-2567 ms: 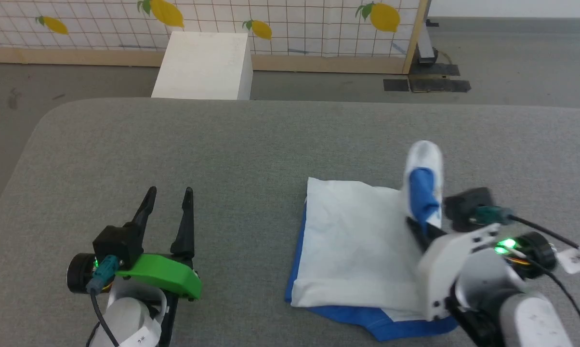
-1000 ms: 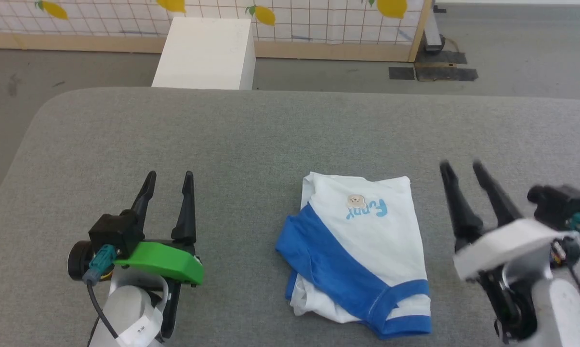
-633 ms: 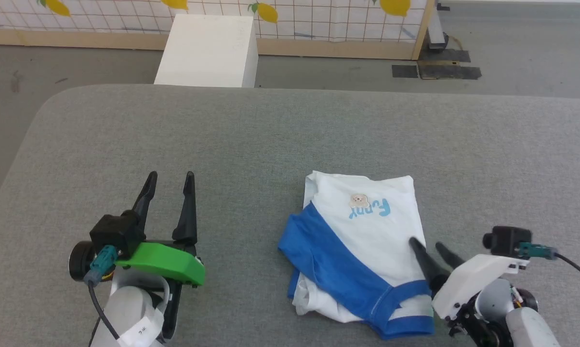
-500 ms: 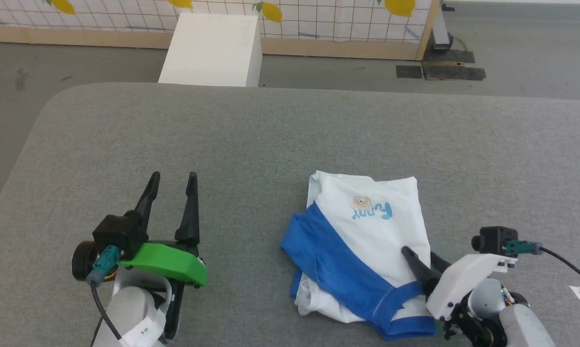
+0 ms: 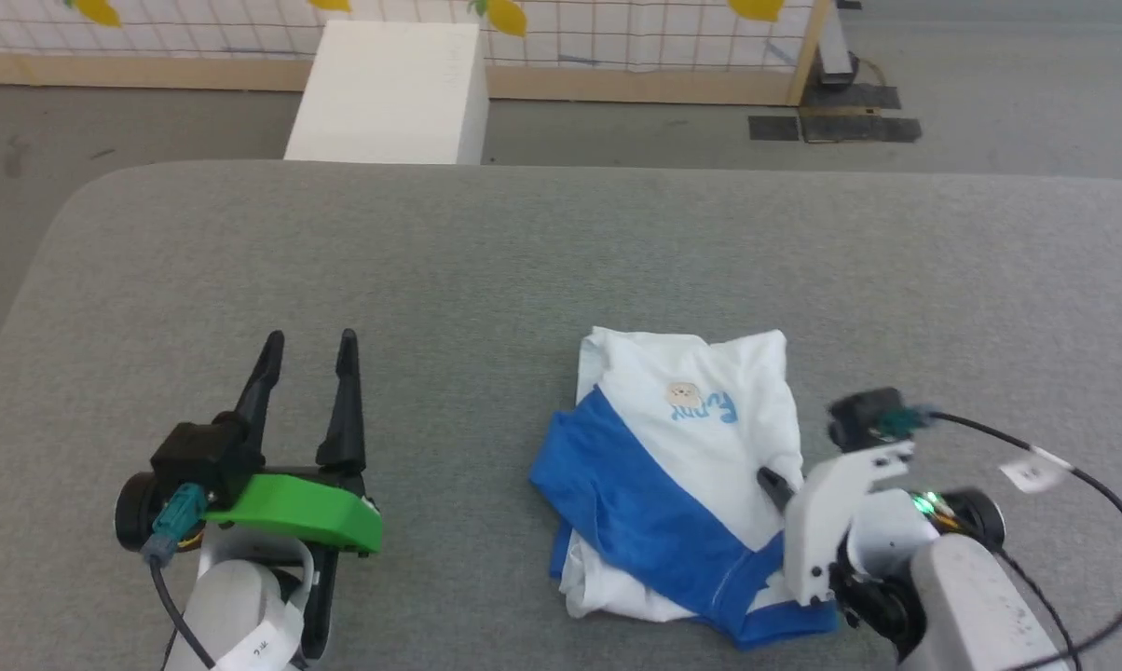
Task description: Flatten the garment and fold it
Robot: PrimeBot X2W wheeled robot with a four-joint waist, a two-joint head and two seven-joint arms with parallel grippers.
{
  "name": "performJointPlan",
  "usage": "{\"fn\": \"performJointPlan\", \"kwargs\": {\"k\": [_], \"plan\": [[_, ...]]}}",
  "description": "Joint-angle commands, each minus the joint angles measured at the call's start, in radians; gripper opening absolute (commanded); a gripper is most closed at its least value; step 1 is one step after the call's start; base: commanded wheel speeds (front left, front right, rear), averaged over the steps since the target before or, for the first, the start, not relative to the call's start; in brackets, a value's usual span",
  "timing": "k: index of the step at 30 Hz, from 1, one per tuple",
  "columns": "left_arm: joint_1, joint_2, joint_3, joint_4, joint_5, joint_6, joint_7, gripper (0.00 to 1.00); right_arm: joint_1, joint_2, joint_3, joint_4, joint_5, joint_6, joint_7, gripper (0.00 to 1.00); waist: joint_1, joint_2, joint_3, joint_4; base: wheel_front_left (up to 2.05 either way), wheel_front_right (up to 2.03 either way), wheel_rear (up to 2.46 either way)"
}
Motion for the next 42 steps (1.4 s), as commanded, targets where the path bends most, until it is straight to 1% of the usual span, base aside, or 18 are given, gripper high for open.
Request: {"fn": "performJointPlan", "kwargs": {"k": [1, 3, 5, 6, 9, 12, 14, 18, 22, 27, 34, 42], "plan": [[0.013, -0.001, 0.007, -0.011, 0.014, -0.005, -0.004, 1.0, -0.025, -0.002, 0.018, -0.029, -0.056, -0.001, 0.029, 0.0, 0.0, 0.0, 0.021, -0.046, 0.0, 0.0, 0.0], [0.018, -0.001, 0.017, -0.028, 0.016, -0.004, -0.004, 1.0, -0.045, -0.016, 0.063, -0.079, -0.146, -0.001, 0.072, 0.0, 0.0, 0.0, 0.035, -0.083, 0.0, 0.0, 0.0], [0.02, -0.002, 0.023, -0.043, 0.018, -0.004, -0.004, 1.0, -0.068, -0.066, 0.116, -0.121, -0.202, -0.001, 0.109, 0.0, 0.0, 0.0, 0.05, -0.12, 0.0, 0.0, 0.0], [0.018, -0.002, 0.024, -0.049, 0.019, -0.004, -0.004, 1.0, -0.083, -0.101, 0.143, -0.138, -0.22, -0.001, 0.122, 0.0, 0.0, 0.0, 0.059, -0.14, 0.0, 0.0, 0.0], [0.008, -0.001, 0.023, -0.062, 0.023, -0.004, -0.004, 1.0, -0.131, -0.205, 0.214, -0.177, -0.25, -0.001, 0.135, 0.0, 0.0, 0.0, 0.089, -0.199, 0.0, 0.0, 0.0], [-0.013, 0.0, 0.018, -0.074, 0.027, -0.005, -0.004, 1.0, -0.179, -0.307, 0.265, -0.185, -0.263, -0.001, 0.144, 0.0, 0.0, 0.0, 0.126, -0.261, 0.0, 0.0, 0.0], [-0.028, 0.001, 0.019, -0.089, 0.027, -0.005, -0.004, 1.0, -0.211, -0.357, 0.289, -0.185, -0.264, -0.001, 0.14, 0.0, 0.0, 0.0, 0.155, -0.301, 0.0, 0.0, 0.0], [-0.056, 0.011, 0.021, -0.12, 0.035, -0.006, -0.004, 1.0, -0.276, -0.425, 0.307, -0.176, -0.275, -0.001, 0.1, 0.0, 0.0, 0.0, 0.214, -0.371, 0.0, 0.0, 0.0], [-0.08, 0.033, 0.021, -0.144, 0.046, -0.006, -0.004, 1.0, -0.332, -0.461, 0.275, -0.132, -0.296, -0.001, 0.041, 0.0, 0.0, 0.0, 0.273, -0.423, 0.0, 0.0, 0.0], [-0.12, 0.072, 0.009, -0.164, 0.06, -0.007, -0.004, 1.0, -0.38, -0.482, 0.184, -0.06, -0.345, -0.001, -0.043, 0.0, 0.0, 0.0, 0.348, -0.451, 0.0, 0.0, 0.0], [-0.162, 0.132, -0.008, -0.185, 0.06, -0.007, 0.001, 1.0, -0.429, -0.495, 0.08, 0.015, -0.439, -0.001, -0.136, 0.0, 0.0, 0.0, 0.429, -0.457, 0.0, 0.0, 0.0], [-0.193, 0.176, -0.029, -0.209, 0.052, -0.007, 0.026, 1.0, -0.48, -0.467, -0.063, 0.089, -0.515, -0.001, -0.252, 0.0, 0.0, 0.0, 0.493, -0.439, 0.0, 0.0, 0.0]]}}
